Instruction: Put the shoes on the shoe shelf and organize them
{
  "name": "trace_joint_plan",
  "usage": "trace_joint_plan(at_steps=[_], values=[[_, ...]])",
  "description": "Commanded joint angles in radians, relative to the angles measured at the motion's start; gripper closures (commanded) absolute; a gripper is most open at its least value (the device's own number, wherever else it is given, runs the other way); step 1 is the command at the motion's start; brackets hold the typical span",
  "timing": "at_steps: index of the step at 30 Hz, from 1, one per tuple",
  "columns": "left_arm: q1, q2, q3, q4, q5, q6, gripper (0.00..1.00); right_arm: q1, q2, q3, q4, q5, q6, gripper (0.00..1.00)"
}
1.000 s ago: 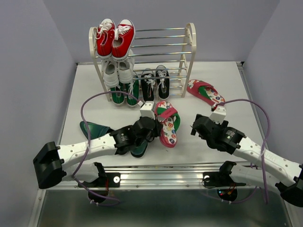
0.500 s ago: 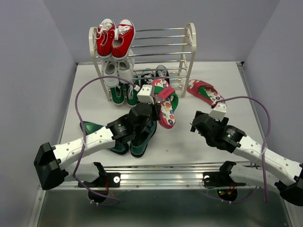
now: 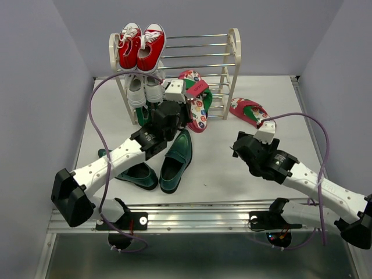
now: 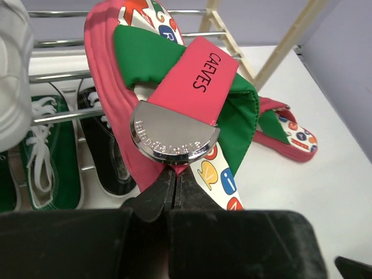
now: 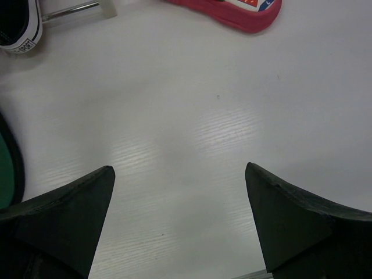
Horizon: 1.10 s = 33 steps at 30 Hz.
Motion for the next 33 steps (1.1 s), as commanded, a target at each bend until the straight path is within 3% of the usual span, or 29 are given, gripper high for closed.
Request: trace_joint_plan(at_steps=[1, 16, 24, 33], values=[[0.052, 0.024, 0.112, 0.150, 0.038, 0.093, 1.00, -0.006, 0.029, 0.062, 0.046, 0.086, -0.029, 0.00], [0.215, 0.153, 0.206, 0.221, 0.201, 0.205, 1.00, -0.006, 0.033, 0.079, 0.141, 0.093, -0.058, 0.00], [0.239, 0.240, 0.276, 0.242, 0.196, 0.220, 1.00, -0.006, 0.054, 0.070, 0.152, 0.132, -0.049, 0.00], [0.258, 0.293, 0.370, 0.227, 0.080, 0.177, 1.00, -0.006, 0.092, 0.076, 0.155, 0.139, -0.060, 0.00]])
